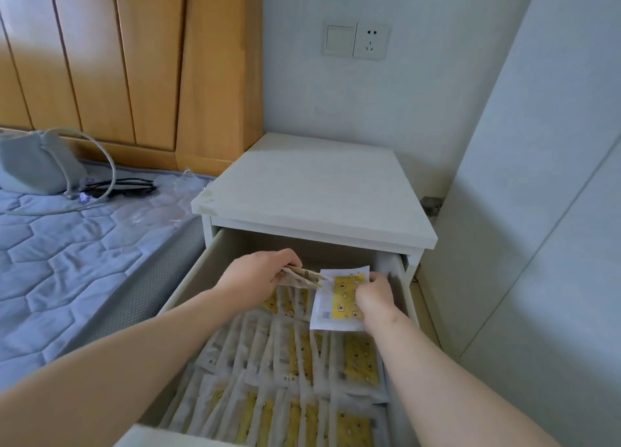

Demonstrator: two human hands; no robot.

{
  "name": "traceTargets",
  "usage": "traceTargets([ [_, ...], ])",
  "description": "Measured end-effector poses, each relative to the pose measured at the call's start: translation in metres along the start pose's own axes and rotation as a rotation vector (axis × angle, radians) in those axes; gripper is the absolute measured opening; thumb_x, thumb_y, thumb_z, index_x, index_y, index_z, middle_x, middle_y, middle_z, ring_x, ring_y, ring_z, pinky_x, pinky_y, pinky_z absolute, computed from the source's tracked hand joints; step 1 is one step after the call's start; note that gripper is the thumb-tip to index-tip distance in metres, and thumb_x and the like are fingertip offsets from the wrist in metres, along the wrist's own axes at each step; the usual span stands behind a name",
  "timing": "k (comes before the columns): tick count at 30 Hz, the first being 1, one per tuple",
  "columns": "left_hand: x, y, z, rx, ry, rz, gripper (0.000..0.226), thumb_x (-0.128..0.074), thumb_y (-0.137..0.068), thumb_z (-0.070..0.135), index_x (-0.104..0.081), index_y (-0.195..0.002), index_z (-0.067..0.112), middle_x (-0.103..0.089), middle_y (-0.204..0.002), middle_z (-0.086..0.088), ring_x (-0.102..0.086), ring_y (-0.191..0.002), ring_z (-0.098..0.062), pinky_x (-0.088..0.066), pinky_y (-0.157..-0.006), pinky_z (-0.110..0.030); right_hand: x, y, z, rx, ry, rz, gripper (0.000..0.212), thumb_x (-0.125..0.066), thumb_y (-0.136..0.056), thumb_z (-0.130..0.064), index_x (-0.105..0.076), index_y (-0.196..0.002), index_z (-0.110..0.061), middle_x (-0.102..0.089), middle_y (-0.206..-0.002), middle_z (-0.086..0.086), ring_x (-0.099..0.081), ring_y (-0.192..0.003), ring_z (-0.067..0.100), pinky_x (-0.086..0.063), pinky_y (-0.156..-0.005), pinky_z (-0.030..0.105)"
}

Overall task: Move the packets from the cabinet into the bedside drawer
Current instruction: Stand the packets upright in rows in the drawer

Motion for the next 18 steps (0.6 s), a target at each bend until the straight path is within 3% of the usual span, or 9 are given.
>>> traceTargets([
  [4,0.003,-0.029,-0.003,-0.030,-0.022,0.024,0.026,-0.042,-0.098,0.018,-0.053,-0.116,0.033,-0.062,-0.107,0.011,-0.058,-0.093,-0.010,-0.051,-0.080,-0.028,0.004,-0.031,-0.017,0.055,0.011,0.063,0.038,-0.028,-0.093,0.004,-0.050,-0.120,-0.012,-0.054,-0.101,0.009,-0.053,-0.088,0.026,-0.044,-0.069,0.032],
  [8,-0.004,-0.049,-0.017,-0.039,-0.124,0.037,0.034,-0.040,-0.098,0.013,-0.048,-0.125,0.031,-0.059,-0.120,0.010,-0.053,-0.111,-0.011,-0.042,-0.088,-0.024,-0.003,-0.065,-0.017,-0.021,0.071,0.107,0.037,-0.028,-0.096,0.001,-0.048,-0.127,-0.009,-0.056,-0.114,0.015,-0.054,-0.103,0.030,-0.046,-0.087,0.037],
  [11,-0.015,-0.061,-0.032,-0.045,-0.173,0.035,0.039,-0.041,-0.098,0.013,-0.042,-0.132,0.032,-0.051,-0.135,0.012,-0.042,-0.128,-0.012,-0.034,-0.104,-0.029,-0.016,-0.089,-0.013,-0.055,0.136,0.102,0.037,-0.031,-0.097,0.000,-0.045,-0.130,-0.008,-0.053,-0.125,0.019,-0.052,-0.114,0.034,-0.042,-0.092,0.037],
  [15,-0.024,-0.077,-0.051,-0.032,-0.213,0.031,0.042,-0.040,-0.099,0.013,-0.038,-0.137,0.032,-0.044,-0.143,0.012,-0.034,-0.136,-0.013,-0.024,-0.112,-0.032,-0.031,-0.116,-0.005,-0.045,0.339,0.087,0.046,-0.040,-0.095,0.000,-0.038,-0.139,-0.010,-0.047,-0.136,0.017,-0.046,-0.124,0.035,-0.040,-0.099,0.038],
  [18,-0.029,-0.088,-0.054,-0.164,-0.194,0.092,0.051,-0.065,-0.081,0.000,-0.054,-0.123,0.026,-0.060,-0.128,0.005,-0.050,-0.127,-0.019,-0.030,-0.109,-0.041,-0.041,-0.121,-0.014,0.083,0.576,0.141,0.056,-0.051,-0.093,-0.013,-0.030,-0.145,-0.019,-0.034,-0.147,0.014,-0.035,-0.132,0.035,-0.034,-0.106,0.045],
])
Point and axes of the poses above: each hand's wrist, its own y-axis away from the middle knuckle, its own x-axis out of the back of the hand, z = x × y, the point moved 2 cm from there along -y, towards the middle knuckle
